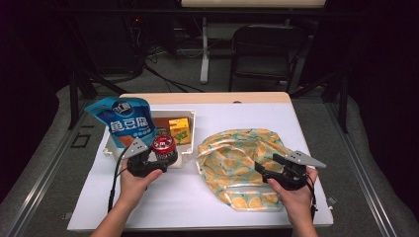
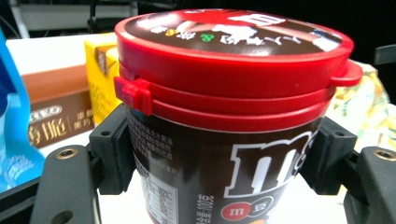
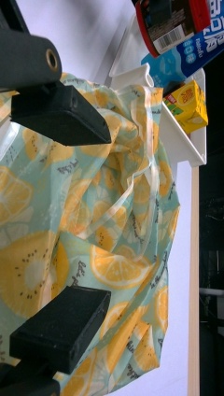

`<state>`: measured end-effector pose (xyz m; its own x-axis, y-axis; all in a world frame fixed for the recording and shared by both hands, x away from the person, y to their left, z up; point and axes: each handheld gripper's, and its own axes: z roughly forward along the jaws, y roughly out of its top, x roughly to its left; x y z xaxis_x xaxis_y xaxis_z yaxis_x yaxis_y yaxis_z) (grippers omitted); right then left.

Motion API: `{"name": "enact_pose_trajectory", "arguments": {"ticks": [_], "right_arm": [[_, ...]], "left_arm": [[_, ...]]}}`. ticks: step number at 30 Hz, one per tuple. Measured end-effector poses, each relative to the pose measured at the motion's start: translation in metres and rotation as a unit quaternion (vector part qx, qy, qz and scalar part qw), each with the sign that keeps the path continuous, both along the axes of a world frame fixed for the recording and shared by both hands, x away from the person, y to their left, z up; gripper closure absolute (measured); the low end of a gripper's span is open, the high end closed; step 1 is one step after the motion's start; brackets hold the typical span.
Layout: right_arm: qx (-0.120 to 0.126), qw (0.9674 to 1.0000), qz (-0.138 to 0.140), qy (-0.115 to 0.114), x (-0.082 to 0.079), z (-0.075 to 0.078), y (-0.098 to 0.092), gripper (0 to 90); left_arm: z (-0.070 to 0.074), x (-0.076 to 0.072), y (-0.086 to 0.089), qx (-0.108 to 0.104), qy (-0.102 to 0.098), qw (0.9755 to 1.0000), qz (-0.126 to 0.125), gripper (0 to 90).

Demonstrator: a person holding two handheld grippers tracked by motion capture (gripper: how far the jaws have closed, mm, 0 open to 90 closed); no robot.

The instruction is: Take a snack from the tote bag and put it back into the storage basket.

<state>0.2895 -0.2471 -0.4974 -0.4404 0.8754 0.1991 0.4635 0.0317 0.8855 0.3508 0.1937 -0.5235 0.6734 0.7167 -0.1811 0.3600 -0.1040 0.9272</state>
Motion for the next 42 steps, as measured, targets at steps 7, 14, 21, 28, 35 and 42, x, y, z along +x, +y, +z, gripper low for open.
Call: {"name": "enact_pose_trajectory", "arguments": {"ticks": [7,14,21,28,35,42], "right_arm": [[-0.006,1.0000,-0.002,0.007,0.003,-0.005,0.000,20.8],[-0.009,0.9999,-0.001,0.012,0.004,-0.009,0.001,21.2],[-0.011,0.9998,0.000,0.016,0.005,-0.010,0.002,21.9],[-0.013,0.9998,0.001,0.018,0.005,-0.012,0.003,22.2],[-0.013,0.9997,0.002,0.018,0.005,-0.012,0.004,22.5],[-0.014,0.9997,0.001,0.020,0.005,-0.013,0.004,22.8]], "left_arm": [[-0.014,0.014,-0.003,0.021,0.022,0.9995,0.012,25.8],[-0.021,0.025,-0.001,0.038,0.043,0.9982,0.018,25.8],[-0.031,0.033,-0.003,0.060,0.061,0.9960,0.023,25.8],[-0.040,0.039,-0.011,0.082,0.059,0.9947,0.019,25.8],[-0.041,0.043,-0.011,0.079,0.072,0.9941,0.018,25.7],[-0.043,0.048,-0.013,0.088,0.101,0.9909,0.012,25.6]]}}
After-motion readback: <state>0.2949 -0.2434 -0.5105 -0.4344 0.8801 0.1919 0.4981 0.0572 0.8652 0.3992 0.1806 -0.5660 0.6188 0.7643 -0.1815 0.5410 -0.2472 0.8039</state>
